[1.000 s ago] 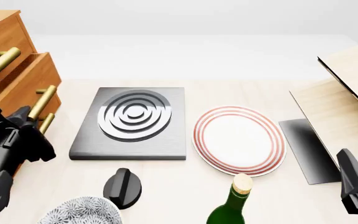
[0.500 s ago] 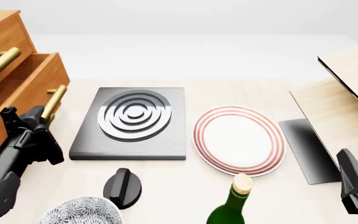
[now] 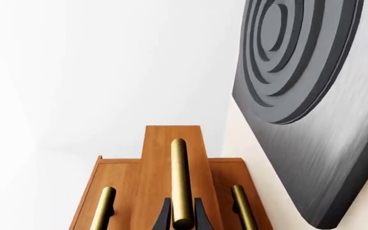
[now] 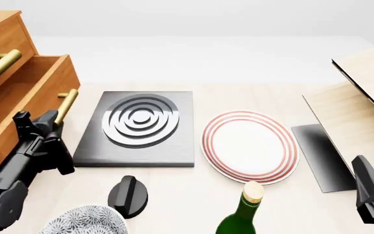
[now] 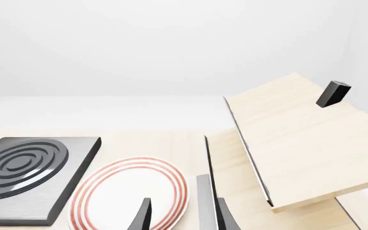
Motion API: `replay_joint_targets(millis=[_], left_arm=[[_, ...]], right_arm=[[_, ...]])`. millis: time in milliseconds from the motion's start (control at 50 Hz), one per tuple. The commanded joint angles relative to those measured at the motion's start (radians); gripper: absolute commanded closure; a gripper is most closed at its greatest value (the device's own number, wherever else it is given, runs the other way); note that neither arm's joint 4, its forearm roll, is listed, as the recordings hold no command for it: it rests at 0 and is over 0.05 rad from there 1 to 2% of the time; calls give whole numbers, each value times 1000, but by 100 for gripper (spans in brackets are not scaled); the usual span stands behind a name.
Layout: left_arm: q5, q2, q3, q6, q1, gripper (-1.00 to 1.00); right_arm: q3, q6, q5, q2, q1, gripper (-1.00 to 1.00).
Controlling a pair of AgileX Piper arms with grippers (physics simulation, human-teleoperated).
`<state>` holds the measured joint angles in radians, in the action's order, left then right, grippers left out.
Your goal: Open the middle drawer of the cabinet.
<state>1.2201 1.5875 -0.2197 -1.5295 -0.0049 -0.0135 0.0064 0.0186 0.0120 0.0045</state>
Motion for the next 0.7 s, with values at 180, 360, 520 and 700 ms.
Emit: replay_joint_targets(millis=[180,360,520,700], left_arm=[[0,46,-8,-6,-55,100],[0,56,-14,-23,-55,-100],[0,55,-18,-34,-63,-100],[0,48,-24,-48,-80,-100]], right_arm=[[3,-2,-4,-1,2,-100],[3,-2,-4,-1,2,-100],[3,-2,-4,-1,2,-100],[3,-3,-4,-1,2,-100]])
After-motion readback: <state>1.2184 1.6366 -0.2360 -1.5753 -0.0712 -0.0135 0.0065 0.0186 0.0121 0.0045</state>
